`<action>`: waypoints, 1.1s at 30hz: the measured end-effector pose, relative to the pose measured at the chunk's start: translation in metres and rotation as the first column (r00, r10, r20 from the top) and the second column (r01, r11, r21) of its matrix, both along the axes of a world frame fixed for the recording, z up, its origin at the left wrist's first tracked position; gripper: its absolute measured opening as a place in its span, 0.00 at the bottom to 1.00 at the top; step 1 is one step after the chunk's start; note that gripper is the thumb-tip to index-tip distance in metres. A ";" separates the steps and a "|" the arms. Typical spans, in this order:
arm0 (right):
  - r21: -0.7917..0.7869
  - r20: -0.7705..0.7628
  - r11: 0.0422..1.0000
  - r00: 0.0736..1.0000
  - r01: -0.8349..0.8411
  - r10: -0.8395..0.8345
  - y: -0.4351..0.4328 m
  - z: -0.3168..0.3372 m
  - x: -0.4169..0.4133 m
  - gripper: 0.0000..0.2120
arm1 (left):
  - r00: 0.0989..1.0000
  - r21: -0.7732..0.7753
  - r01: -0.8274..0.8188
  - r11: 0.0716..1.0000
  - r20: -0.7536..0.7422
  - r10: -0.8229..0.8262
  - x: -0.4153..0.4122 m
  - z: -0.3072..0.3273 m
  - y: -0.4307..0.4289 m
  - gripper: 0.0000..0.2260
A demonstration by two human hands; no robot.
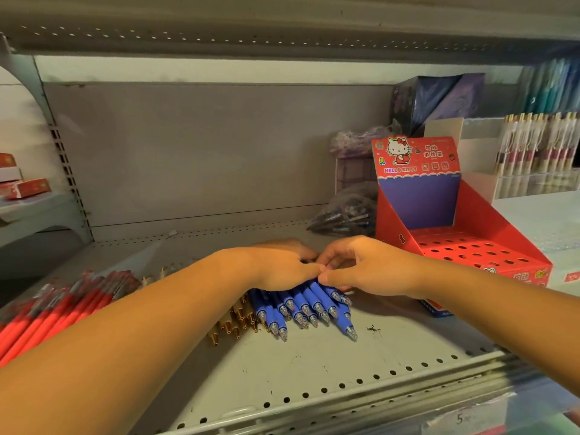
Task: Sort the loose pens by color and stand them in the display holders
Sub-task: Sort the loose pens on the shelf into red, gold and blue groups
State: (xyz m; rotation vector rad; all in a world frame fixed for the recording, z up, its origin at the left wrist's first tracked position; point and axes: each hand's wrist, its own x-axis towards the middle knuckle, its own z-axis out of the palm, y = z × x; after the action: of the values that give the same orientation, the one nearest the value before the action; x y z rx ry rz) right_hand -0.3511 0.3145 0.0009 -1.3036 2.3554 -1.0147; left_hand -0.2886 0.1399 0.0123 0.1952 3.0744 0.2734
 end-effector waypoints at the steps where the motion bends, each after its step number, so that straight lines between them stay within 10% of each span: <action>1: 0.026 -0.034 1.000 0.999 0.000 0.001 0.003 0.002 0.000 0.11 | 0.999 0.007 -0.012 1.000 0.042 0.011 -0.002 -0.002 0.000 0.18; 8: 0.314 -0.105 0.934 0.972 -0.171 0.212 0.031 -0.002 0.010 0.45 | 0.970 -0.117 -0.217 0.969 0.081 0.227 -0.021 -0.002 -0.015 0.42; 17: 0.219 -0.132 0.959 0.969 -0.178 0.210 0.034 -0.011 0.002 0.49 | 0.953 -0.022 -0.270 0.963 0.135 0.271 -0.043 -0.011 -0.010 0.23; 21: 0.184 -0.020 0.955 0.971 -0.231 0.239 0.031 -0.013 0.001 0.35 | 0.964 0.011 -0.247 0.969 0.107 0.245 -0.047 -0.014 -0.015 0.23; 33: 0.272 -0.375 0.959 0.910 -0.074 0.177 0.015 -0.014 0.002 0.32 | 0.977 0.048 -0.204 0.978 0.068 0.201 -0.051 -0.017 -0.013 0.23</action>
State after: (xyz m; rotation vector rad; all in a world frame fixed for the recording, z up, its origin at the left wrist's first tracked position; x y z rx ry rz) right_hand -0.3486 0.3300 -0.0132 -1.6554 2.5322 -0.4172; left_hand -0.3394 0.1269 -0.0047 -0.1240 3.0273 0.3653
